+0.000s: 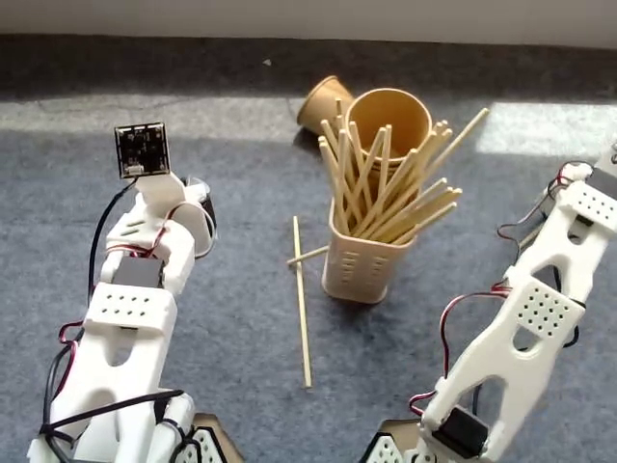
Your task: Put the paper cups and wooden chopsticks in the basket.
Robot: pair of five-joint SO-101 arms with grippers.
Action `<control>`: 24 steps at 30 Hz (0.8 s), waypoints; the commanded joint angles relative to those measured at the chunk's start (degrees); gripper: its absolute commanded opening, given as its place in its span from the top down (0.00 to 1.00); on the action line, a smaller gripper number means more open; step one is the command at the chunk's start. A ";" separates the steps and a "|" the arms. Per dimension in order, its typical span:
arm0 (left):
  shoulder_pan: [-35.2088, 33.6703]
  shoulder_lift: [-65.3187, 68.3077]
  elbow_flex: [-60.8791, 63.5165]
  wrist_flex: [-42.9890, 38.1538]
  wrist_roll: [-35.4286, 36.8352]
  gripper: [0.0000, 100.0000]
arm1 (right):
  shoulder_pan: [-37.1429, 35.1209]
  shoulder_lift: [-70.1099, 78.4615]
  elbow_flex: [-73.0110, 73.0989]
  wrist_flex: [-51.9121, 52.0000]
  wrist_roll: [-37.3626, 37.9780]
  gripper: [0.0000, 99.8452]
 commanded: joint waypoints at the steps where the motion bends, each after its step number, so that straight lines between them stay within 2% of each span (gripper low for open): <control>1: 1.01 -0.57 -0.40 -0.44 0.18 0.99 | -0.48 0.40 0.04 -0.22 3.60 1.00; 4: 1.01 -0.57 -0.40 -0.62 0.18 0.99 | -0.31 -1.89 -4.00 2.86 3.08 1.00; 6: 1.01 -0.57 -0.40 -0.70 0.18 0.99 | -0.04 -4.79 -10.15 6.20 0.09 1.00; 11: 1.01 -0.57 -0.40 -0.79 0.18 0.99 | -2.77 -15.60 -36.35 17.27 -3.08 1.00; 15: 1.01 -0.57 -0.40 -0.79 0.18 0.99 | -5.41 -32.84 -31.25 22.46 -3.69 1.00; 19: 1.01 -0.57 -0.40 -0.79 0.18 0.99 | -5.67 -46.73 -35.21 25.71 -8.88 1.00; 24: 1.01 -0.57 -0.40 -0.88 0.18 0.99 | -5.67 -66.59 -35.30 28.35 -9.14 1.00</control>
